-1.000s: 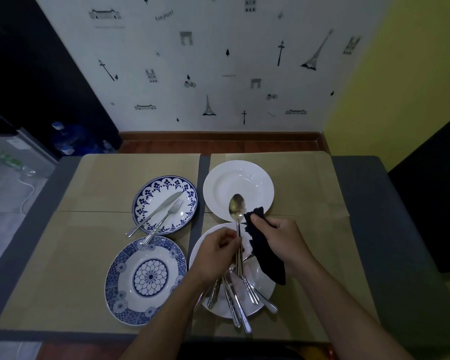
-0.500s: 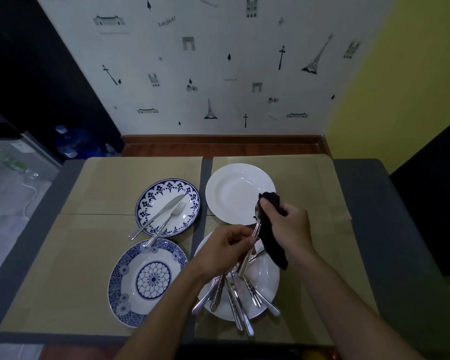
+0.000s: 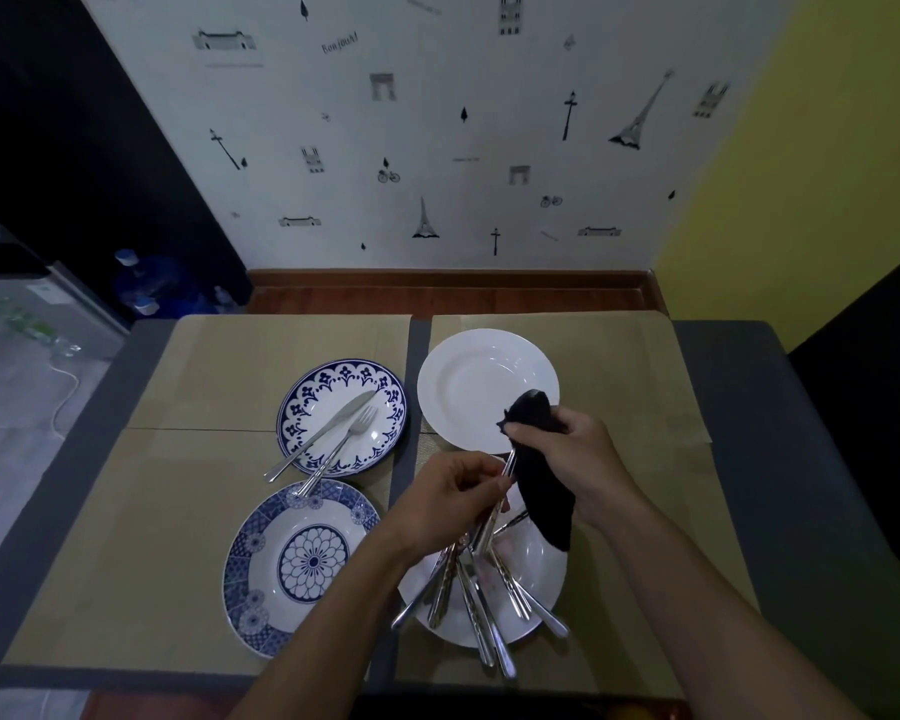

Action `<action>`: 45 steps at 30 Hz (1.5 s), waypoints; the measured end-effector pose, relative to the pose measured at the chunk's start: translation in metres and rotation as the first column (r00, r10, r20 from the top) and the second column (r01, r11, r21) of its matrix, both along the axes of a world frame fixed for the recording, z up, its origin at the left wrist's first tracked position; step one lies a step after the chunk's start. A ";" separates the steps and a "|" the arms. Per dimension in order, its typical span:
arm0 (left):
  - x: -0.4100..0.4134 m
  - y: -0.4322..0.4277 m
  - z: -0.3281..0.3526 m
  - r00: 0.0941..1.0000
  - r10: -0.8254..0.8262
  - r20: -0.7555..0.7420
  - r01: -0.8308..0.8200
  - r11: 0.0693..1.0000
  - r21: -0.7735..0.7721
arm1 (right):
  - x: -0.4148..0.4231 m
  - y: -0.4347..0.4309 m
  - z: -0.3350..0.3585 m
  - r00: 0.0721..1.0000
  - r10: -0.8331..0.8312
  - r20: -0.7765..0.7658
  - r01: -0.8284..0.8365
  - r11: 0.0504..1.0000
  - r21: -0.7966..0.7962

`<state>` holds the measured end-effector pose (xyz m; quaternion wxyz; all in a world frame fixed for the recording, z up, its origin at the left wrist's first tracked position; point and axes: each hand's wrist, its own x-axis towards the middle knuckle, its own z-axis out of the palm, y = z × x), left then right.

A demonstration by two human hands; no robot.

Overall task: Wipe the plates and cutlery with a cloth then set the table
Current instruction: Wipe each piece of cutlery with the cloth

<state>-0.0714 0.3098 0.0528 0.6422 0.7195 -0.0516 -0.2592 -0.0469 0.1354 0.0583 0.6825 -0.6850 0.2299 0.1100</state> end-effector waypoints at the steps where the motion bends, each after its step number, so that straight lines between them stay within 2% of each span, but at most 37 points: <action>1: -0.001 0.001 -0.001 1.000 0.001 0.000 -0.001 1.000 0.000 | 0.000 0.000 0.001 1.000 0.009 -0.015 -0.009 1.000 0.024; 5: -0.004 0.000 -0.001 0.998 0.055 -0.018 -0.056 0.998 -0.030 | 0.001 0.003 0.004 0.998 0.032 -0.053 -0.029 0.998 0.062; 9: -0.002 0.001 0.003 0.997 0.074 0.029 -0.074 0.997 -0.001 | 0.000 0.003 0.002 0.986 0.119 -0.115 -0.108 0.989 0.097; 12: -0.002 0.003 0.002 0.995 0.094 0.018 -0.094 0.996 0.000 | 0.000 0.003 0.005 0.979 0.171 -0.108 -0.158 0.981 0.114; 16: 0.002 0.001 0.003 0.993 0.120 0.018 -0.121 0.992 0.028 | -0.001 0.007 0.009 0.989 0.122 -0.084 -0.108 0.982 0.155; 19: 0.012 0.005 0.008 0.969 0.238 0.063 -0.244 0.965 0.101 | -0.004 0.009 0.013 0.988 0.128 -0.087 -0.116 0.985 0.130; 21: 0.021 0.008 0.015 0.947 0.301 0.115 -0.314 0.943 0.113 | -0.005 0.009 0.016 0.976 0.195 -0.092 -0.182 0.974 0.132; 25: 0.036 0.008 0.027 0.952 0.283 0.114 -0.291 0.954 0.069 | -0.007 0.012 0.026 0.937 0.336 -0.098 -0.321 0.937 0.140; 28: 0.041 0.009 0.029 0.955 0.249 0.163 -0.267 0.958 0.105 | -0.008 0.014 0.031 0.928 0.354 -0.116 -0.330 0.925 0.186; 31: 0.042 0.012 0.033 0.951 0.282 0.130 -0.291 0.955 0.060 | -0.007 0.012 0.034 0.922 0.365 -0.128 -0.336 0.920 0.204; 38: 0.052 0.023 0.030 0.824 0.563 0.067 -0.564 0.826 0.000 | -0.008 0.002 0.033 0.871 0.470 -0.144 -0.440 0.875 0.201; 41: 0.053 0.022 0.031 0.772 0.633 0.056 -0.634 0.774 -0.014 | -0.006 -0.004 0.033 0.895 0.424 -0.136 -0.402 0.901 0.161; 45: 0.051 0.021 0.028 0.728 0.685 0.022 -0.685 0.728 -0.026 | -0.004 -0.013 0.032 0.932 0.336 -0.136 -0.307 0.931 0.197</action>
